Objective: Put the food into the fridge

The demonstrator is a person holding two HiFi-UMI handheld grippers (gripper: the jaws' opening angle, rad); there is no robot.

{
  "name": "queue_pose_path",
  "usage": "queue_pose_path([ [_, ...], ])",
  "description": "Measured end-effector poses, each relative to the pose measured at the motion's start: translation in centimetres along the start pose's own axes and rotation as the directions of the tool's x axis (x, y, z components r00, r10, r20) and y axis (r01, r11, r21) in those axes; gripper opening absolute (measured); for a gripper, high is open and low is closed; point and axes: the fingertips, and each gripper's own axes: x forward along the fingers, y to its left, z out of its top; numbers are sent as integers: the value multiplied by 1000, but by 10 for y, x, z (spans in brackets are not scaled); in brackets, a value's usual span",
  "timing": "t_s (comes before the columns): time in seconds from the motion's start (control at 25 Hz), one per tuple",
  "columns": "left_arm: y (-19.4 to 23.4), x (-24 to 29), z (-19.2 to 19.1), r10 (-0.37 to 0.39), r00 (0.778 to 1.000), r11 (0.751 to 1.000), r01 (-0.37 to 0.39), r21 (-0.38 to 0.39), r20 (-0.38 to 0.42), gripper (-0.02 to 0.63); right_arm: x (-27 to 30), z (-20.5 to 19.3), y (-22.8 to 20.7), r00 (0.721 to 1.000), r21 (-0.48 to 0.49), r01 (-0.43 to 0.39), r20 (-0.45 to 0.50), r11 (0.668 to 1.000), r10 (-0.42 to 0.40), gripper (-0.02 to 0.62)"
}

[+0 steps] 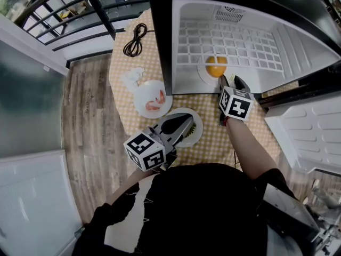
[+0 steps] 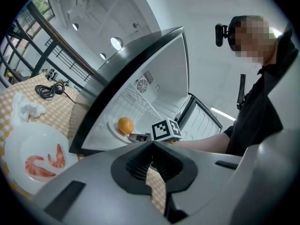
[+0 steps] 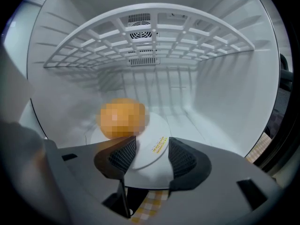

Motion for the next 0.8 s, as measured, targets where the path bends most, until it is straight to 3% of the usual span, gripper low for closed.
queue_pose_path([
  [0.48, 12, 6, 17, -94, 994, 993, 97, 65, -51, 12, -4, 6, 5, 999, -141, 16, 30, 990, -12, 210],
  [0.8, -4, 5, 23, -79, 996, 992, 82, 97, -29, 12, -45, 19, 3, 992, -86, -23, 122, 996, 33, 210],
])
